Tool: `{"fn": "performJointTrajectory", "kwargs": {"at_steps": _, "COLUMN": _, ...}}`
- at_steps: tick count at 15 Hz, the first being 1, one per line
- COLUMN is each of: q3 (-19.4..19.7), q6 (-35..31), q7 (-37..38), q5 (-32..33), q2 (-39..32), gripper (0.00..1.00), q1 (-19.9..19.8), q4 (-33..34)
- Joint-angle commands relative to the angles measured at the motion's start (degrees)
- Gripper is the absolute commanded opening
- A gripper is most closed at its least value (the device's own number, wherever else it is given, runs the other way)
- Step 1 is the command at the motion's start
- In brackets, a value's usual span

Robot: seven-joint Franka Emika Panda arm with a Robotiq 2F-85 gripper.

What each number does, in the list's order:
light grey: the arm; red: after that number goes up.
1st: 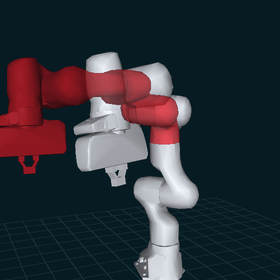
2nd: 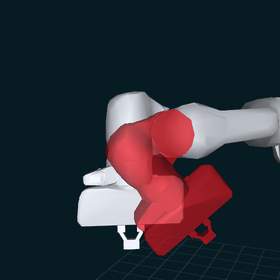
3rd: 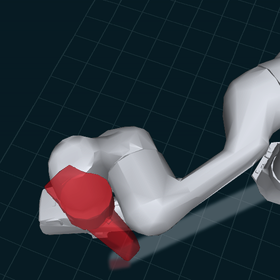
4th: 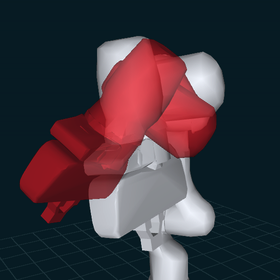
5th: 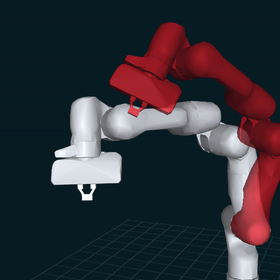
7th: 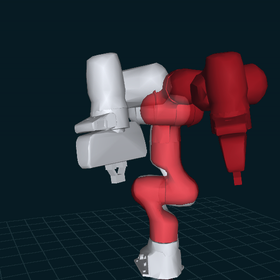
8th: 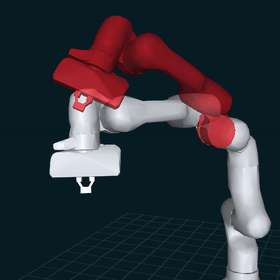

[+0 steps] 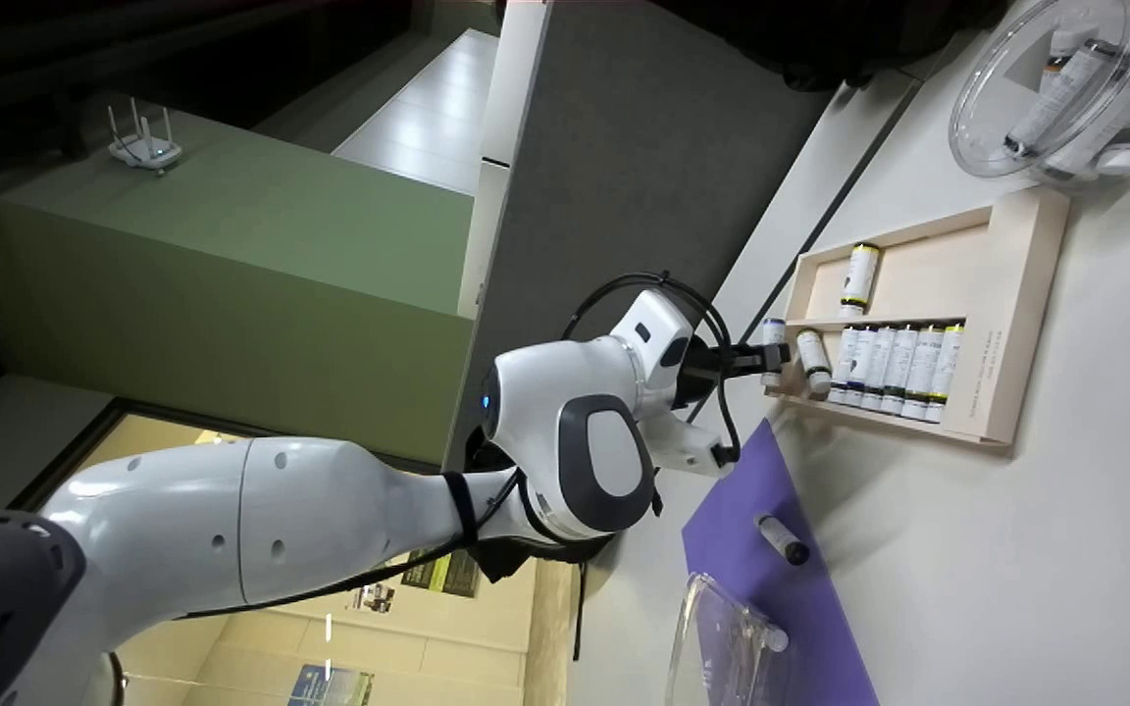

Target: Pick one bottle from the table and put it on the tray

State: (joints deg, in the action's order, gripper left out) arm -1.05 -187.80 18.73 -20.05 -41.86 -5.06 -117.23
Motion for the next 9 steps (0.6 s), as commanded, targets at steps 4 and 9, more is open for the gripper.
{"fn": "performJointTrajectory", "kwargs": {"at_steps": 4, "q3": -4.9, "q6": -1.4, "q7": -1.8, "q5": 1.9, "q2": -2.3, "gripper": 0.07, "q1": -5.5, "q4": 1.7}}
{"fn": "performJointTrajectory", "kwargs": {"at_steps": 9, "q3": -3.4, "q6": 0.6, "q7": -1.3, "q5": 1.1, "q2": -1.5, "gripper": 0.07, "q1": -4.7, "q4": 0.7}}
